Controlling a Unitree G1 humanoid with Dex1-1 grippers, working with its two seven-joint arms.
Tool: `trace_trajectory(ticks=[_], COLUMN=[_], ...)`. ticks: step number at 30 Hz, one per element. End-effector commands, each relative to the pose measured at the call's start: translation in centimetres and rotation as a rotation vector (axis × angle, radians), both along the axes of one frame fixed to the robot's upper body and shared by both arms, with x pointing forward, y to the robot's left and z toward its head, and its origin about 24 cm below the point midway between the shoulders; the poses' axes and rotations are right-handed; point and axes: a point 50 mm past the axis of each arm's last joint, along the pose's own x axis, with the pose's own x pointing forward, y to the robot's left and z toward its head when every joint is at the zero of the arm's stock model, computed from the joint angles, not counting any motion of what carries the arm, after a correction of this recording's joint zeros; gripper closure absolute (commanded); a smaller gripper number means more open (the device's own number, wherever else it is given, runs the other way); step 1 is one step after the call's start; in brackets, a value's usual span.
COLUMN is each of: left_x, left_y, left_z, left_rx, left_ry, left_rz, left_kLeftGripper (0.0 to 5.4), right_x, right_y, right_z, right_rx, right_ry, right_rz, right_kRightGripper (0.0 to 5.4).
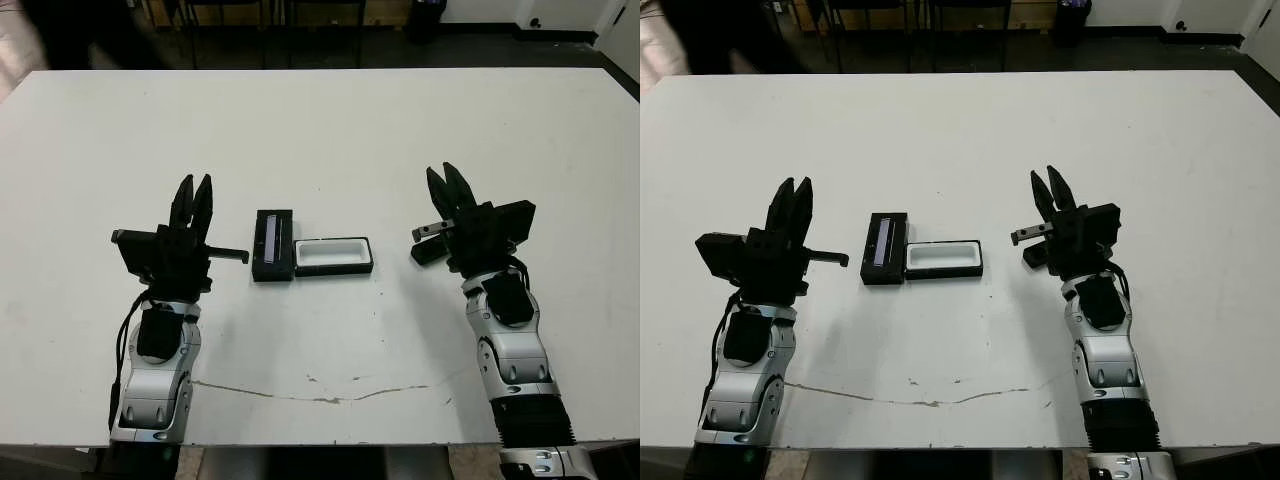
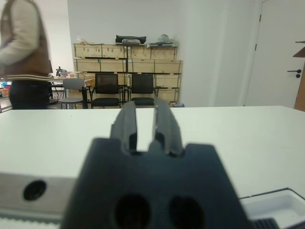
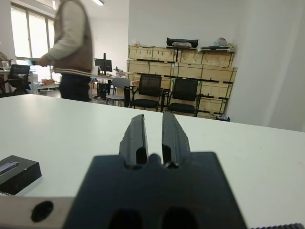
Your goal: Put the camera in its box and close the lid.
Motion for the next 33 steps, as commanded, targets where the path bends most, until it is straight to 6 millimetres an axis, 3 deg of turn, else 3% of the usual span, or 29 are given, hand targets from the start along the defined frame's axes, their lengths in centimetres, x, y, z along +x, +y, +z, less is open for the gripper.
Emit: trace_trajectory(ticks=[1, 14, 22, 25, 30, 33], left_x=[-0.2, 0.0, -0.3, -0.4, -0.7, -0.9], left_y=[0.4, 0.3, 0.4, 0.4, 0.3, 0.3], left_z=[-0.8, -0.6, -0.7, -0.8, -1.0, -1.0], left_rx=[0.014, 0.017, 0.012, 0.009, 0.002, 0.008], left_ry=[0.037, 0.031, 0.029, 0.033, 0.039, 0.042], left_rz=[0.007, 0.015, 0.016, 0.016, 0.015, 0.018], left_kLeftGripper=[5.38, 5.38, 5.38, 5.38, 5.38, 5.38], right_x=[-0.1, 0.5, 2.7, 4.1, 6.7, 8.0], right_y=[-0.2, -1.1, -5.1, -7.1, -9.8, -10.3], right_z=[-0.7, -0.2, 3.5, 5.3, 7.2, 7.6], right_rx=[-0.004, -0.019, -0.141, -0.261, -0.481, -0.587], right_ry=[0.039, 0.022, -0.007, -0.018, 0.119, 0.206], right_rz=[-0.007, -0.008, -0.097, -0.130, -0.080, -0.031], right_kRightGripper=[5.40, 5.40, 5.40, 5.40, 5.40, 5.40])
